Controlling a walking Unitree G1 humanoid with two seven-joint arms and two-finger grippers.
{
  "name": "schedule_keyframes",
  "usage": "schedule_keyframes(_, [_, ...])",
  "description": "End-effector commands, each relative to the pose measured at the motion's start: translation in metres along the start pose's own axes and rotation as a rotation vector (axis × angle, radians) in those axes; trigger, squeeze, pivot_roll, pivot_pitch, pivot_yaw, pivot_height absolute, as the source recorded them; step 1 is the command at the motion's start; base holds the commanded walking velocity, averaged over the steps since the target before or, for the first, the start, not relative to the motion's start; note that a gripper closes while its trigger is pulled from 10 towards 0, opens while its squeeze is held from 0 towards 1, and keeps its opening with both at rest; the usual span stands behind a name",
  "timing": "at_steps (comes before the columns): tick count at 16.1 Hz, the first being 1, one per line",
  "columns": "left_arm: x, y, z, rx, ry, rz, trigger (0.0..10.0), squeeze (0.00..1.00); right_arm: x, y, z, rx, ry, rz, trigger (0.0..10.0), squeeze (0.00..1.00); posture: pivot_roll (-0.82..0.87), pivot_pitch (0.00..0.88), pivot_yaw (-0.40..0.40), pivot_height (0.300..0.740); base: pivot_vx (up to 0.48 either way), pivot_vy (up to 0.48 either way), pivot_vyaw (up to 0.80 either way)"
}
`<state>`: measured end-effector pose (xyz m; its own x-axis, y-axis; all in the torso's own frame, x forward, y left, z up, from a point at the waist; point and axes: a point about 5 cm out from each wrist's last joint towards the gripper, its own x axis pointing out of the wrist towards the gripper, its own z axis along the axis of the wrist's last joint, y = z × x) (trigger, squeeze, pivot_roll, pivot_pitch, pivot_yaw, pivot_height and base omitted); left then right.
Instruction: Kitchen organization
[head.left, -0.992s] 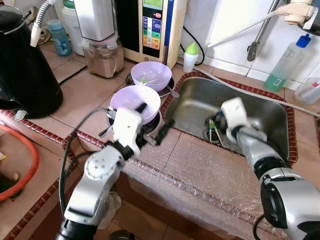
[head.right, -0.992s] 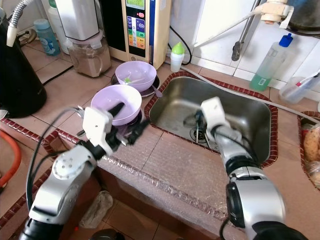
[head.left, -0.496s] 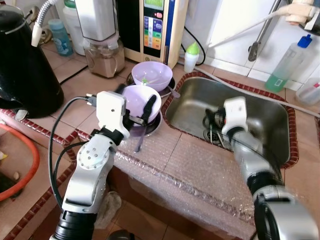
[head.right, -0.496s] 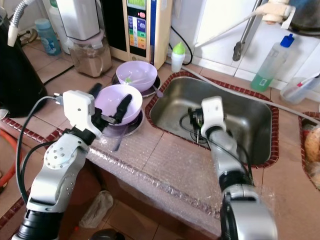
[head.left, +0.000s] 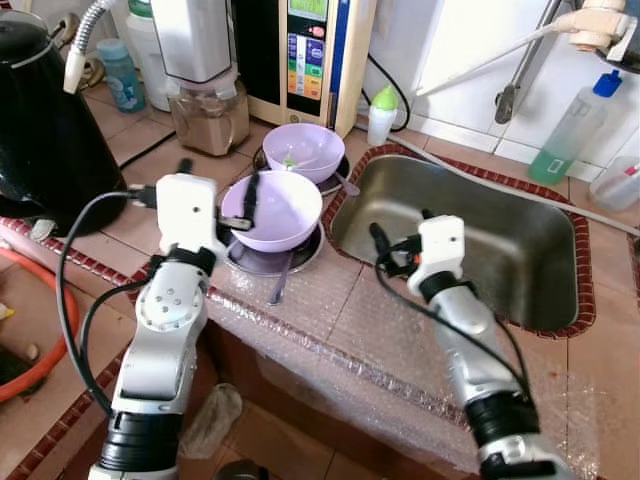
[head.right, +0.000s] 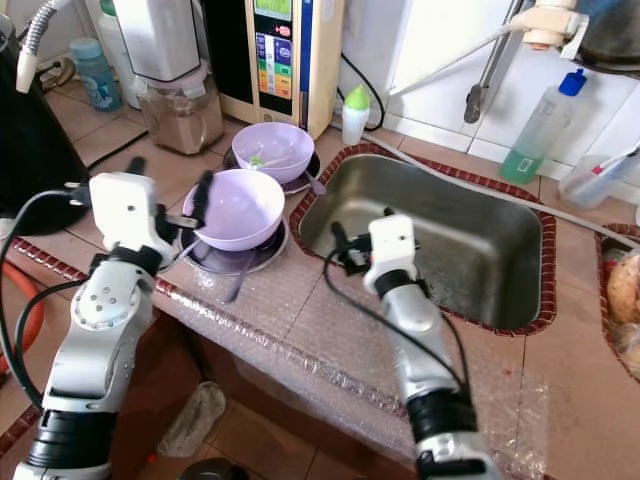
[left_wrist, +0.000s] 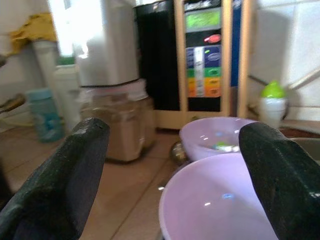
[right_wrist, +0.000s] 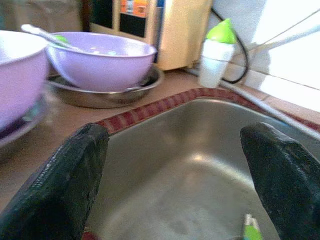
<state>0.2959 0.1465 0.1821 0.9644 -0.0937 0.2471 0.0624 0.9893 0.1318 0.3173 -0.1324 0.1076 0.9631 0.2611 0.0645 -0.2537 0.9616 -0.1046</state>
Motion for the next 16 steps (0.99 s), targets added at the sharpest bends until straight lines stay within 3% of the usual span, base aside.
schedule_keyframes(1, [0.004, 0.005, 0.001, 0.019, 0.003, 0.038, 10.0, 0.00, -0.001, 0.005, 0.005, 0.008, -0.006, 0.023, 10.0, 0.00, 0.04, 0.000, -0.026, 0.740, 0.000, 0.000, 0.00])
schedule_keyframes(4, [0.004, 0.013, -0.007, 0.015, 0.060, 0.090, 10.0, 0.00, -0.007, 0.019, 0.013, 0.091, -0.038, 0.137, 10.0, 0.00, 0.04, 0.000, -0.025, 0.740, 0.000, 0.000, 0.00])
schedule_keyframes(9, [-0.001, 0.007, -0.031, -0.070, 0.205, 0.115, 10.0, 0.00, -0.013, 0.027, 0.018, 0.080, -0.036, 0.200, 10.0, 0.00, 0.03, 0.000, -0.022, 0.740, 0.000, 0.000, 0.00])
schedule_keyframes(14, [0.004, 0.002, -0.037, -0.137, 0.265, 0.094, 10.0, 0.00, -0.014, 0.030, 0.017, 0.033, -0.018, 0.217, 10.0, 0.00, 0.03, 0.000, -0.020, 0.740, 0.000, 0.000, 0.00])
schedule_keyframes(15, [0.004, -0.002, -0.038, -0.144, 0.281, 0.075, 8.5, 0.00, -0.014, 0.031, 0.018, 0.044, -0.019, 0.218, 10.0, 0.00, 0.03, 0.000, -0.016, 0.740, 0.000, 0.000, 0.00])
schedule_keyframes(16, [0.004, -0.004, -0.039, -0.161, 0.290, 0.065, 6.2, 0.00, -0.014, 0.031, 0.019, 0.045, -0.021, 0.220, 10.0, 0.00, 0.03, 0.000, -0.015, 0.740, 0.000, 0.000, 0.00])
